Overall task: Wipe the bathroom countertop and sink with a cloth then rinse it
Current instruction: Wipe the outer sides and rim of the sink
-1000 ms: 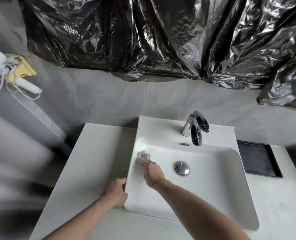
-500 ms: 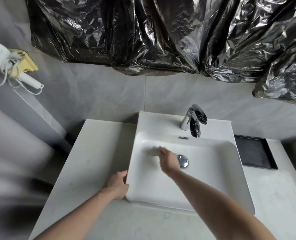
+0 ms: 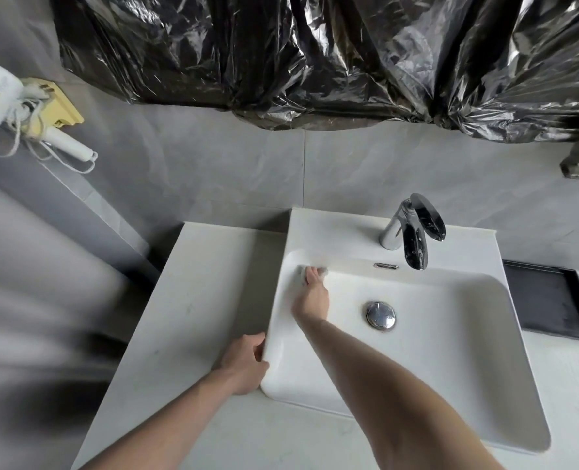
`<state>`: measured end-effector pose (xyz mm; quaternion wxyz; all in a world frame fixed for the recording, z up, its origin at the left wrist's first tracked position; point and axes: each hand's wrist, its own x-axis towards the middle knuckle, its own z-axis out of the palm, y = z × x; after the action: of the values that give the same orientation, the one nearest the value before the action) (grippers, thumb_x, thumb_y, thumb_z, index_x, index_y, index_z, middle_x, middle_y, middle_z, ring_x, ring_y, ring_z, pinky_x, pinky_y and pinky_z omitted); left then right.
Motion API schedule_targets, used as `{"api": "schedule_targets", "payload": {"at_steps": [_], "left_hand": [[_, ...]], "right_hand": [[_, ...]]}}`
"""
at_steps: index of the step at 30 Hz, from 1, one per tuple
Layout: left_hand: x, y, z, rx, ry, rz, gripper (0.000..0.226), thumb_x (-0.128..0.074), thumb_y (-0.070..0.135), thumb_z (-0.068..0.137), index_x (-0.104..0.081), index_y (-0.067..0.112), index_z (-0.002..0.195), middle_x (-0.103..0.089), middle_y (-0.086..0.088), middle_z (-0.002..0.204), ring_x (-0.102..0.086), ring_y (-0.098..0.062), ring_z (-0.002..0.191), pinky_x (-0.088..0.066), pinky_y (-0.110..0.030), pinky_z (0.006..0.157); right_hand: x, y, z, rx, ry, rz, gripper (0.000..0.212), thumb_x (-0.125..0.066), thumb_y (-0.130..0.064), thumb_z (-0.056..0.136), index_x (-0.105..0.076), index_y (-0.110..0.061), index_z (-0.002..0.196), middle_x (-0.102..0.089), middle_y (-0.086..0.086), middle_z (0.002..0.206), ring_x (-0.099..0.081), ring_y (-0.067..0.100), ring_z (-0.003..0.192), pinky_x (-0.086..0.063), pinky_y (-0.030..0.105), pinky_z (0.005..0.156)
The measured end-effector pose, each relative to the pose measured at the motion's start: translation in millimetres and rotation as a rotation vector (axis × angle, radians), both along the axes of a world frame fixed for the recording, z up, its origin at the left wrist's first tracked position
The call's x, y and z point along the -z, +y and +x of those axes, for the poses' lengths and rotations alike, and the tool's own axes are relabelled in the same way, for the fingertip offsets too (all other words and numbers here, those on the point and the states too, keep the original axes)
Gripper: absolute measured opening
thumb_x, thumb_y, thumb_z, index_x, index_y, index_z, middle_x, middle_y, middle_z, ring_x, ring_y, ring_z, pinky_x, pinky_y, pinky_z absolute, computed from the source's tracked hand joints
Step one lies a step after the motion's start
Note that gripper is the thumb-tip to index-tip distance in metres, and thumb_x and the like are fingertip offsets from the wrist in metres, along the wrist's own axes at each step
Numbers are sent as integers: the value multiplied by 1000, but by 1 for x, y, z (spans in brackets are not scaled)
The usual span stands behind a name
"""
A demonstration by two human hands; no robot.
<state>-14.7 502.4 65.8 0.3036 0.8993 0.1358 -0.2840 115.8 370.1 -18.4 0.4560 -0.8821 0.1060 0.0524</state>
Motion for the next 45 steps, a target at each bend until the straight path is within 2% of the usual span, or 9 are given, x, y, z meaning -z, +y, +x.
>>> {"api": "schedule_targets", "payload": {"at_steps": [8, 10, 11, 16, 22, 25, 28, 34, 45], "left_hand": [[4, 3, 3, 14, 15, -13, 40, -59, 23, 75, -66, 36, 112, -76, 16, 92, -70, -14, 90, -57, -29, 81], [3, 2, 3, 20, 17, -19, 39, -59, 22, 76, -67, 33, 112, -76, 15, 91, -70, -15, 89, -57, -30, 80], [1, 1, 2, 21, 19, -17, 39, -58, 23, 76, -66, 32, 112, -76, 14, 91, -70, -16, 89, -57, -30, 79], [-6, -1, -1, 5, 49, -3, 49, -53, 27, 69, -67, 39, 115, -76, 17, 93, -70, -14, 89, -55, -26, 75], [0, -4, -2, -9, 44, 32, 63, -55, 31, 68, -63, 29, 130, -75, 6, 117, -68, -23, 108, -49, -25, 77], [3, -4, -4, -35, 28, 41, 64, -56, 32, 70, -61, 24, 133, -73, 2, 122, -66, -26, 113, -51, -30, 86], [-2, -10, -6, -23, -13, 49, 42, -58, 23, 79, -66, 27, 120, -74, -1, 115, -67, -28, 107, -42, -27, 71], [-3, -15, -4, -13, -1, 77, 47, -58, 16, 84, -64, 30, 128, -71, -1, 121, -65, -28, 109, -41, -23, 77], [-3, -17, -4, -4, 10, 115, 36, -55, 15, 77, -67, 27, 108, -74, 0, 101, -65, -29, 88, -43, -25, 66]], "right_hand": [[-4, -27, -39, -359, -24, -2, 18, -39, -14, 102, -55, -20, 107, -66, -7, 127, -54, 3, 127, -41, 19, 92], [-12, -38, -64, -455, 37, 72, 25, -40, -15, 103, -58, -31, 95, -67, -15, 107, -36, -20, 115, -40, 19, 94], [-18, -42, -79, -486, 71, 104, 30, -40, -18, 102, -58, -38, 89, -64, -19, 97, -56, 8, 87, -39, 18, 97], [-49, -69, -144, -700, 372, 115, 47, -43, -2, 86, -78, -20, 112, -59, -50, 81, -54, -30, 89, -37, 0, 93], [-89, -119, -154, -701, 420, -66, 53, -43, -3, 89, -75, -29, 121, -66, -32, 103, -55, -20, 90, -31, -7, 75], [-97, -169, -161, -668, 435, -161, 59, -42, -4, 90, -70, -55, 83, -65, -35, 100, -56, -26, 90, -34, -3, 77], [-92, -210, -166, -572, 459, -250, 65, -42, -7, 87, -54, -63, 55, -72, -23, 108, -63, 6, 105, -44, 18, 91], [-78, -158, -181, -578, 385, -372, 47, -42, -18, 91, -72, -37, 122, -68, -20, 134, -59, 12, 129, -42, 27, 108], [-75, -129, -197, -561, 287, -328, 43, -36, -31, 102, -65, -34, 132, -63, -13, 142, -57, 21, 131, -42, 37, 112]]}}
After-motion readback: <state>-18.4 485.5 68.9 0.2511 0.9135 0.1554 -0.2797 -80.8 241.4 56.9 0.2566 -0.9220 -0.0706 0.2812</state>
